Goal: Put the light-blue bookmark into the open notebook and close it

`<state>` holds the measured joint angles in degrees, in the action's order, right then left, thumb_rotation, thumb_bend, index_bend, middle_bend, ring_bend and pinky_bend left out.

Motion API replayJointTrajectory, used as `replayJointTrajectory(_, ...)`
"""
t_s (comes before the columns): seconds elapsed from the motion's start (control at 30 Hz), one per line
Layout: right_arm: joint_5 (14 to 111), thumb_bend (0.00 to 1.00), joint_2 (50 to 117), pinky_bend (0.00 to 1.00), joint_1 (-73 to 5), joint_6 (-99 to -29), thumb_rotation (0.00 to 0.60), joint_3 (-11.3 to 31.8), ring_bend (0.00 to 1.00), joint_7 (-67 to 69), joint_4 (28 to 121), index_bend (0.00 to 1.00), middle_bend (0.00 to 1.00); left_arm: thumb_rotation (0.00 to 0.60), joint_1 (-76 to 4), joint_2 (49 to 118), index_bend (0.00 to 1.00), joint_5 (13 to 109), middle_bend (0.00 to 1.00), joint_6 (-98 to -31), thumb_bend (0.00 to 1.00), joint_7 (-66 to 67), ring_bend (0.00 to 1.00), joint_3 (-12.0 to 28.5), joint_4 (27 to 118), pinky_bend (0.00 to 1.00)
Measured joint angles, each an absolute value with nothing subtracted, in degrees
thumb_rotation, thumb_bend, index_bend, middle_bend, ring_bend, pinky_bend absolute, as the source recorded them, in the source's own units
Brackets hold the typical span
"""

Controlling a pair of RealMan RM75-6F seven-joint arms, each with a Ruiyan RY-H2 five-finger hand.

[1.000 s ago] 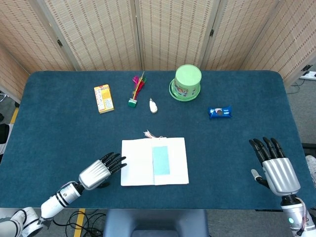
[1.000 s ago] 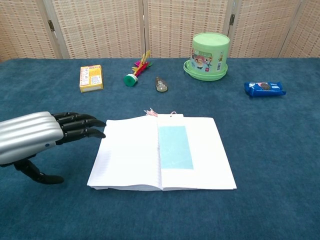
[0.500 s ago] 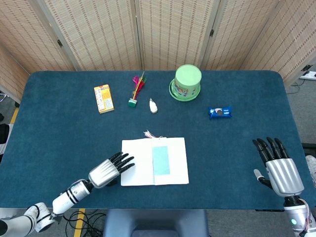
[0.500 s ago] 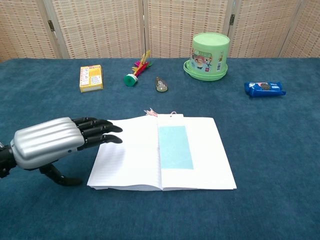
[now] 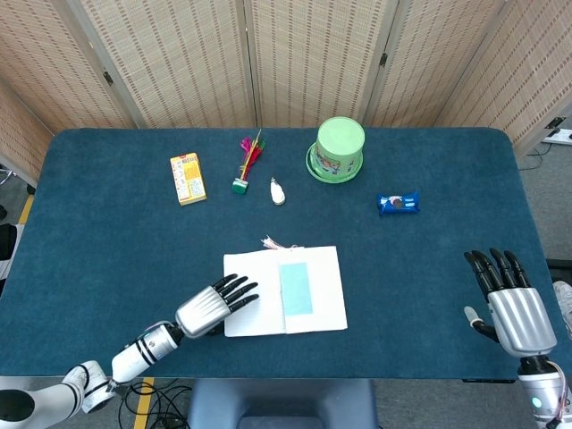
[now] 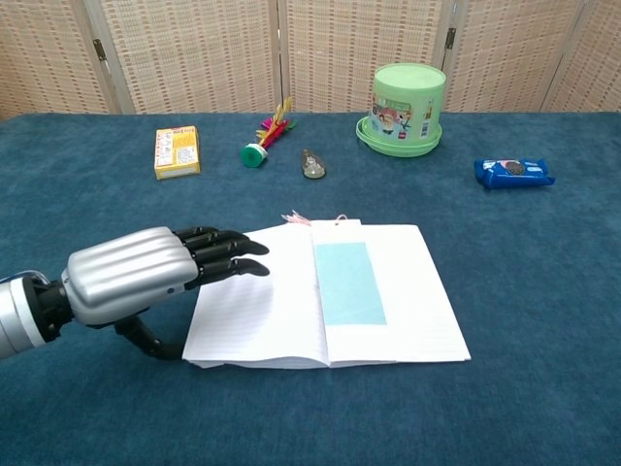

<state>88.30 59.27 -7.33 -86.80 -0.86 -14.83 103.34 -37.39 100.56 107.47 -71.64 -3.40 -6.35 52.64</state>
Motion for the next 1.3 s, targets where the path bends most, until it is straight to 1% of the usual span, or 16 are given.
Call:
replayJointTrajectory(0.17, 88.3, 0.21, 59.3, 0.00, -6.7, -87.1, 0.600, -0.5, 0.00, -14.4, 103.2, 0.00, 0.10, 0.600, -38.0, 101.7, 0.20, 107.2, 0.07, -72.1, 0.20, -6.1, 0.06, -6.3, 51.6, 0.15)
replayJointTrajectory(0.4, 88.5, 0.21, 59.2, 0.00, -5.7, -87.9, 0.600, -0.1, 0.00, -14.0, 103.1, 0.00, 0.10, 0.600, -39.1, 103.9, 0.31, 107.0, 0.09, -73.0, 0.21, -12.2, 0.06, -6.6, 48.9, 0.15)
replayJointTrajectory(0.67, 88.8, 0.21, 59.0, 0.00, -5.0, -88.3, 0.600, 0.5, 0.00, -13.6, 103.1, 0.00, 0.10, 0.600, -39.8, 106.8, 0.38, 106.3, 0.13, -74.5, 0.35, -16.5, 0.07, -6.7, 44.6, 0.15)
replayJointTrajectory(0.87, 89.0, 0.21, 58.9, 0.00, -4.7, -88.3, 0.600, 0.9, 0.00, -13.5, 103.1, 0.00, 0.10, 0.600, -39.9, 108.3, 0.42, 105.7, 0.15, -75.7, 0.42, -18.8, 0.07, -6.7, 42.0, 0.15)
replayJointTrajectory(0.93, 89.0, 0.21, 59.0, 0.00, -4.7, -88.2, 0.600, 1.0, 0.00, -13.5, 103.0, 0.00, 0.10, 0.600, -39.9, 108.6, 0.44, 105.6, 0.16, -76.1, 0.44, -19.7, 0.08, -6.7, 41.6, 0.15)
replayJointTrajectory(1.0, 89.0, 0.21, 59.0, 0.00, -4.7, -88.1, 0.600, 1.1, 0.00, -13.5, 103.0, 0.00, 0.10, 0.600, -39.8, 108.9, 0.48, 105.3, 0.17, -76.7, 0.48, -20.8, 0.10, -6.7, 41.4, 0.15)
replayJointTrajectory(1.2, 89.1, 0.21, 59.0, 0.00, -4.7, -87.7, 0.600, 1.4, 0.00, -13.5, 103.1, 0.00, 0.10, 0.600, -39.3, 109.4, 0.57, 104.9, 0.19, -78.4, 0.54, -22.9, 0.10, -7.1, 39.7, 0.15)
replayJointTrajectory(1.3, 89.3, 0.21, 59.0, 0.00, -4.7, -87.5, 0.600, 1.5, 0.00, -13.5, 103.1, 0.00, 0.10, 0.600, -38.9, 109.2, 0.60, 104.7, 0.19, -79.1, 0.55, -23.3, 0.10, -7.3, 39.4, 0.15)
